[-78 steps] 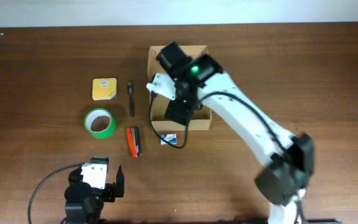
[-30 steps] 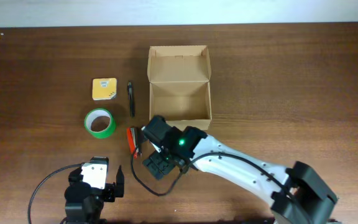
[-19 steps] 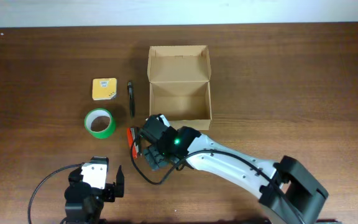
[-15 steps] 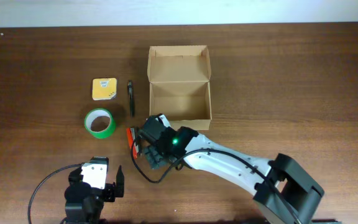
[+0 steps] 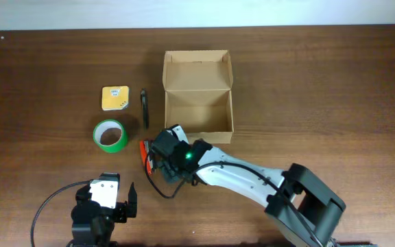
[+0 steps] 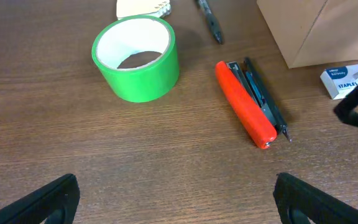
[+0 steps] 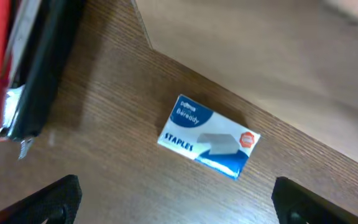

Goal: Pack container
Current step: 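Release the box and move the right gripper to the staples box, then grasp the blue-white staples box with the right gripper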

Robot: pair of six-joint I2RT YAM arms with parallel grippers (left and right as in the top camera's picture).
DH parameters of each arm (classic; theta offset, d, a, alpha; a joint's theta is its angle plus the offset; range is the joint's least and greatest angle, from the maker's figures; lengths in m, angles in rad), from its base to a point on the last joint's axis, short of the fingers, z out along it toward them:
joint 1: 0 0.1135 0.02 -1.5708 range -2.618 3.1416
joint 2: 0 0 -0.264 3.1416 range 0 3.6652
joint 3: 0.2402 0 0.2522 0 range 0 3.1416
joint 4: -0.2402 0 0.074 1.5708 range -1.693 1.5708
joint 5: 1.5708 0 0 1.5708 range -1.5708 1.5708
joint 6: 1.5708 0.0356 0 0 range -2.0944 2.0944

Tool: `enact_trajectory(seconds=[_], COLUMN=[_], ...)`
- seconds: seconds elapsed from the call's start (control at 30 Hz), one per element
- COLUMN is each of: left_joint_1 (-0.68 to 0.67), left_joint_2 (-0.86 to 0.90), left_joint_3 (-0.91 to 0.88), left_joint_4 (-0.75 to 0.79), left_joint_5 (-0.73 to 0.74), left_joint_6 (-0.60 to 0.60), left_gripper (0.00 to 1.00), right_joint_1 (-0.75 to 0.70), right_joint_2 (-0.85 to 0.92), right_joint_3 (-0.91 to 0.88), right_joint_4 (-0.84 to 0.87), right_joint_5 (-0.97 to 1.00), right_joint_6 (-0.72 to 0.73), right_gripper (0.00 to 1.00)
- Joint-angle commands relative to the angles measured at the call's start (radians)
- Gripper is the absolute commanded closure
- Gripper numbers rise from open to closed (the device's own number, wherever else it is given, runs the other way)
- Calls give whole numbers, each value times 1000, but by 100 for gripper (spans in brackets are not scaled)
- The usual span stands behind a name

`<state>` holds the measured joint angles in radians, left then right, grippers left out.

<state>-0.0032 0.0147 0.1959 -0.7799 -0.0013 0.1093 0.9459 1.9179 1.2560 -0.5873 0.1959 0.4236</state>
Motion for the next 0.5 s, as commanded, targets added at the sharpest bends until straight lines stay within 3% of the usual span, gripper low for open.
enact_trajectory(seconds=[0.0,0.47], left_joint_1=[6,6], left_joint_2=[-10,-10], left_joint_3=[-4,-4], left_joint_4=[3,3], left_joint_5=[-6,-6], left_joint_6=[13,13], left_gripper=[1,1], right_joint_1=[-5,-36], right_joint_2=[20,23], right_joint_3=[-8,-8], right_joint_4=[21,51], right_joint_5=[31,56], right_joint_6=[15,20], right_gripper=[0,6])
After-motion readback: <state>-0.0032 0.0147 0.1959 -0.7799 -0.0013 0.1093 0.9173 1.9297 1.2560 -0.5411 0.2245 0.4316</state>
